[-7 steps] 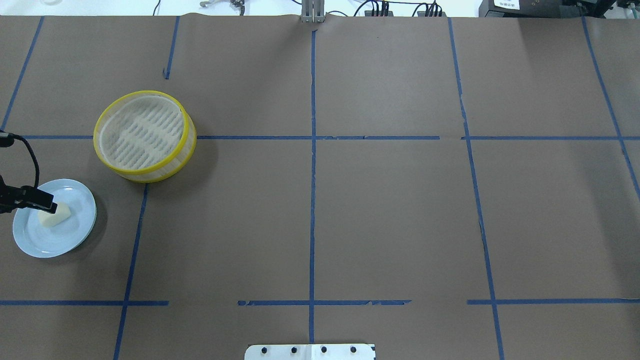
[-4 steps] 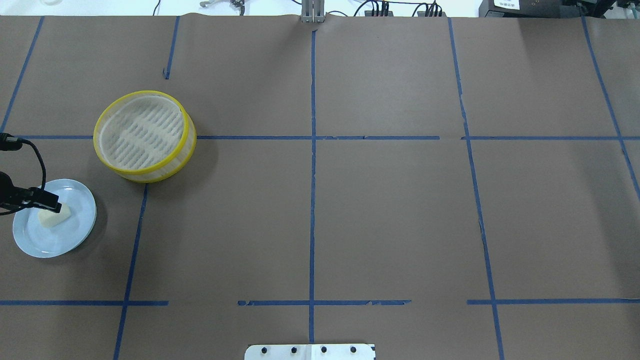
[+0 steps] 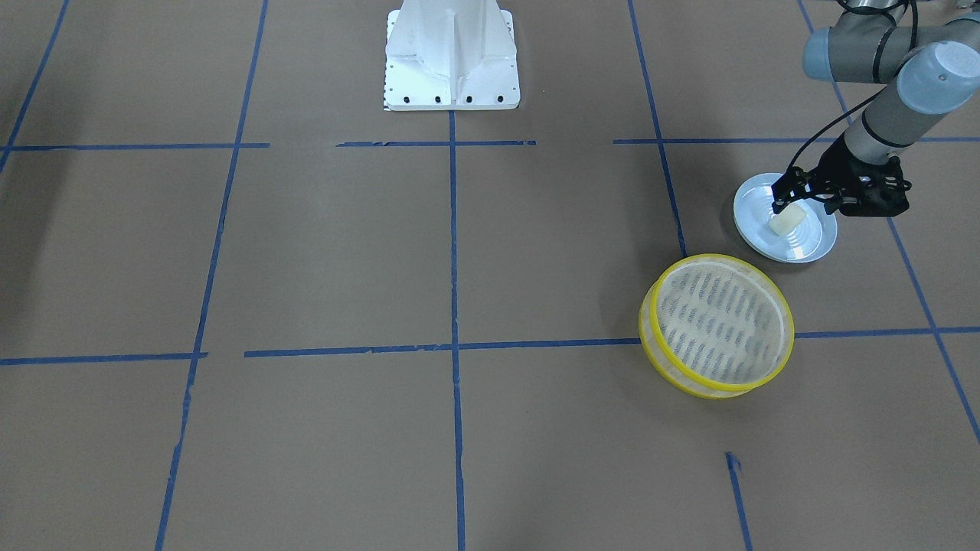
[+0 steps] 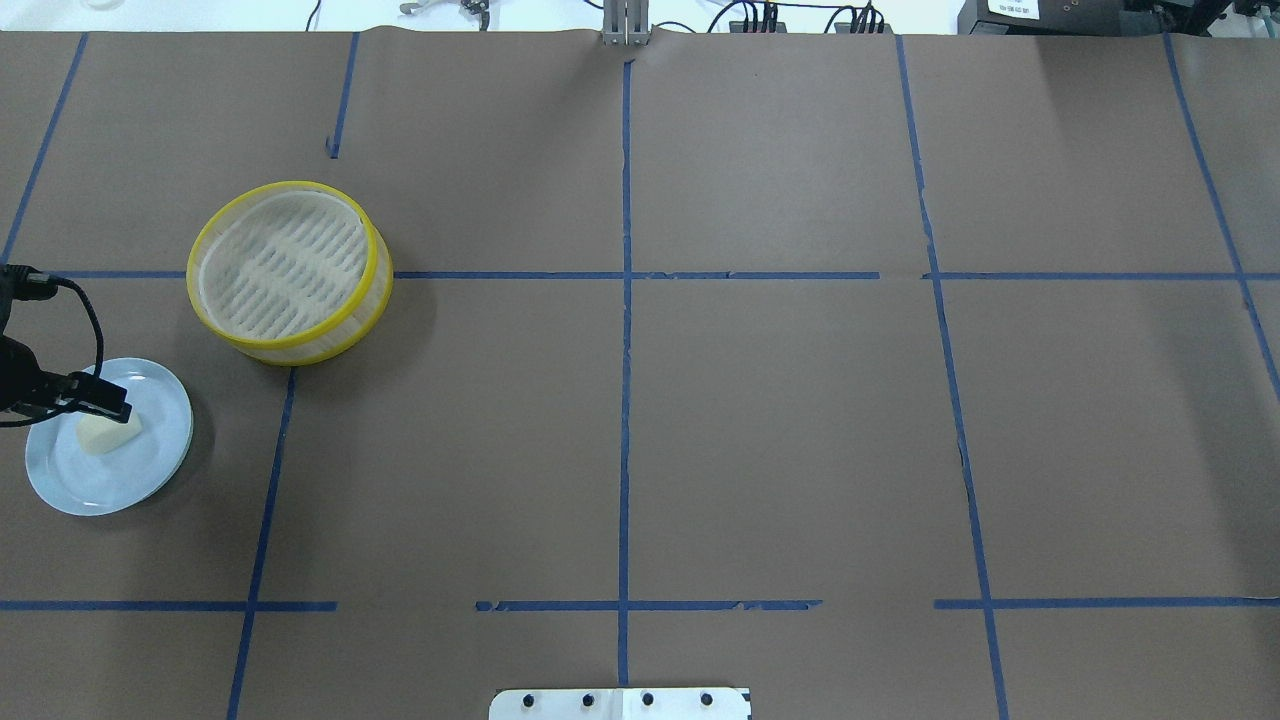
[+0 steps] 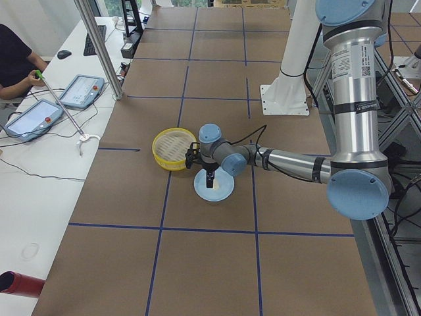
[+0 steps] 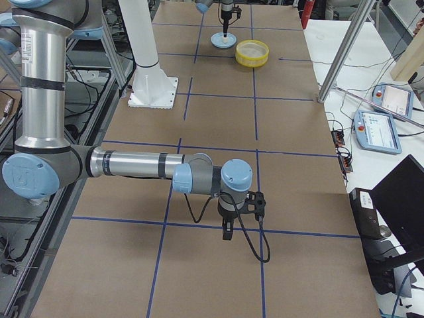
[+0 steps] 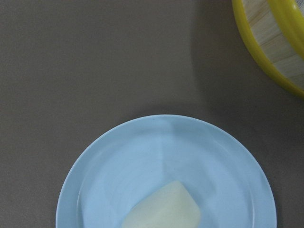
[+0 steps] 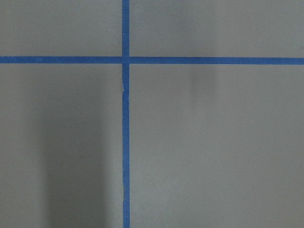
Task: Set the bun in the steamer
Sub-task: 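Lower the left gripper over the bun on the plate, then close the left gripper on the pale bun and lift it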
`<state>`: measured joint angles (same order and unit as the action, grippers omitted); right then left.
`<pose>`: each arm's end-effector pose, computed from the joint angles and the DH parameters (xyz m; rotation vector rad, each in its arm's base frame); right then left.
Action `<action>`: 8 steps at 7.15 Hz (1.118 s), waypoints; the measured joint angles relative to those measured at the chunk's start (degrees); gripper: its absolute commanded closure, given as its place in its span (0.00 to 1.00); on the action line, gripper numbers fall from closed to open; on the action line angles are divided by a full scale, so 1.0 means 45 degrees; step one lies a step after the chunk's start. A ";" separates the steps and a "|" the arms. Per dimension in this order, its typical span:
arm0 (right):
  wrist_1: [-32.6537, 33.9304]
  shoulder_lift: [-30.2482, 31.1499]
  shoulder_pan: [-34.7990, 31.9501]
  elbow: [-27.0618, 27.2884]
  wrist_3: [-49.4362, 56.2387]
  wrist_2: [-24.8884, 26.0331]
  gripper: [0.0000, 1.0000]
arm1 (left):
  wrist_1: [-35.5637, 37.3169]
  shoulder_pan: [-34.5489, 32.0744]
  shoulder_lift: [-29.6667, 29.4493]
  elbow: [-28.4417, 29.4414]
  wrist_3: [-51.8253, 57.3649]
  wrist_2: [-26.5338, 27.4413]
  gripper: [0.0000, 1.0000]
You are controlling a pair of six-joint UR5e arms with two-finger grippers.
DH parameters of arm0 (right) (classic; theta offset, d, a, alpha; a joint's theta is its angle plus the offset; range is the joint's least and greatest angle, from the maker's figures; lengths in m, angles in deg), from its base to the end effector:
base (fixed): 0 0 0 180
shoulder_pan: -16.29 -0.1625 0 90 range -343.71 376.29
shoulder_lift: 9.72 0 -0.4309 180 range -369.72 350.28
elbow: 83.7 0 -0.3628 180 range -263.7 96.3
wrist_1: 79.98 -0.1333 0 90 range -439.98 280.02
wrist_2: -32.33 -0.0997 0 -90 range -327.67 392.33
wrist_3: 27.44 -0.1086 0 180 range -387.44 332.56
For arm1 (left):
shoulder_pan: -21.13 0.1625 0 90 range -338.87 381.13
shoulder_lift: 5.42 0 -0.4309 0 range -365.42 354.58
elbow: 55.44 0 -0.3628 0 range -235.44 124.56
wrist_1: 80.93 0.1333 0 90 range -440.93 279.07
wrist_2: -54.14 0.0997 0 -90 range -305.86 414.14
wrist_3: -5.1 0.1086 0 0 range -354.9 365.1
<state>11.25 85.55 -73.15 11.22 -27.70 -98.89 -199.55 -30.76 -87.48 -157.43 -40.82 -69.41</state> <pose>0.0576 -0.4212 0.6782 -0.0315 -0.7192 0.0049 0.2109 -0.3876 0.5860 0.0302 0.7927 0.0378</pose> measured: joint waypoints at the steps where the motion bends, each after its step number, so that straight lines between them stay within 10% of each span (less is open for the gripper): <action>1: 0.0000 0.0000 0.0001 0.0001 0.0000 0.0000 0.00 | -0.0081 0.0015 -0.0016 0.0064 0.0011 0.0004 0.00; 8: 0.0000 0.0000 -0.0003 0.0000 -0.0001 -0.0006 0.00 | -0.1309 0.0574 0.0012 0.0962 -0.0094 0.0027 0.00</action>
<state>11.25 85.55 -73.17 11.22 -27.70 -98.91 -205.44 -28.17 -87.43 -153.10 -41.24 -69.29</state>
